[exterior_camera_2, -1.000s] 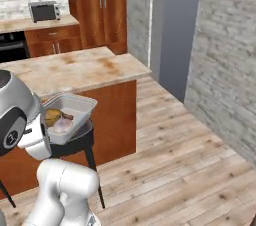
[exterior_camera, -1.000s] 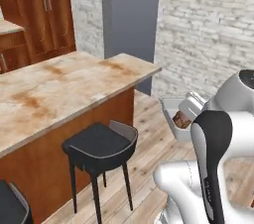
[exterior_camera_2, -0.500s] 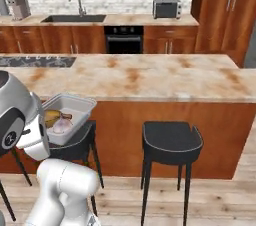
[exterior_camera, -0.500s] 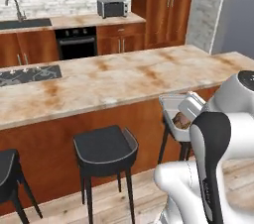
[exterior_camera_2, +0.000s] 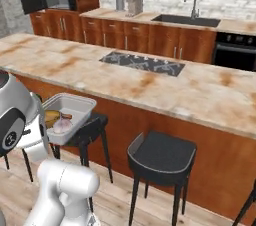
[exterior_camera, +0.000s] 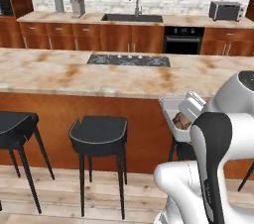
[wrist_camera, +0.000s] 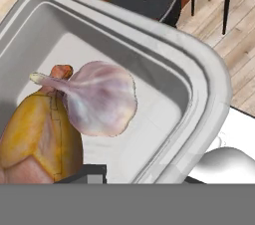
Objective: Place the tupperware containing the chicken drumstick and garlic meal in the microwave. Close the microwave door and press the start button to reheat the meal.
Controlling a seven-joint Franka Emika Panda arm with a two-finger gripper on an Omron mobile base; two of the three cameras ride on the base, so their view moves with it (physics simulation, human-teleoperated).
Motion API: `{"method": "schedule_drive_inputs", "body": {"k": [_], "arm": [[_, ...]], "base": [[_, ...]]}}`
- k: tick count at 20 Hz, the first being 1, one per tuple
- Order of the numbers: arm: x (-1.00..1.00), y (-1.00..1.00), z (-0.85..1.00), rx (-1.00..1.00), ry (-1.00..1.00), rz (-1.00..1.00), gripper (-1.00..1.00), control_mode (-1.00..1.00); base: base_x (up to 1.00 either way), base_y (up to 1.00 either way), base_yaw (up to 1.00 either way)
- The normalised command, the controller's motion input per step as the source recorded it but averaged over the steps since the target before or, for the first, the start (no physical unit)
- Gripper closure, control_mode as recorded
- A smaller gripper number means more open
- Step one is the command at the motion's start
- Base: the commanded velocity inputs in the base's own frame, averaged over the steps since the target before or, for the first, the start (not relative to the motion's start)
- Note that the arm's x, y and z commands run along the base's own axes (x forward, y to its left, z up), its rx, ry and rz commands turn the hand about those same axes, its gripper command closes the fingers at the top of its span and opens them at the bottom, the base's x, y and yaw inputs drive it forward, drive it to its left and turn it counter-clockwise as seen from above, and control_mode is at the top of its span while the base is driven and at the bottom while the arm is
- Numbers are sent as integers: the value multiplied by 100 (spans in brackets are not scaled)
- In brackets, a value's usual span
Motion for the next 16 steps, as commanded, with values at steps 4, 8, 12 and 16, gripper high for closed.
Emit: {"method": "schedule_drive_inputs", "body": {"k": [4, 8, 12, 16], "arm": [[0, 0, 0, 0, 0, 0, 100, 100], [0, 0, 0, 0, 0, 0, 100, 100], [0, 0, 0, 0, 0, 0, 100, 100], [0, 0, 0, 0, 0, 0, 100, 100]], "base": [[7, 89, 61], [24, 92, 55], [41, 100, 48], [45, 93, 50]]}}
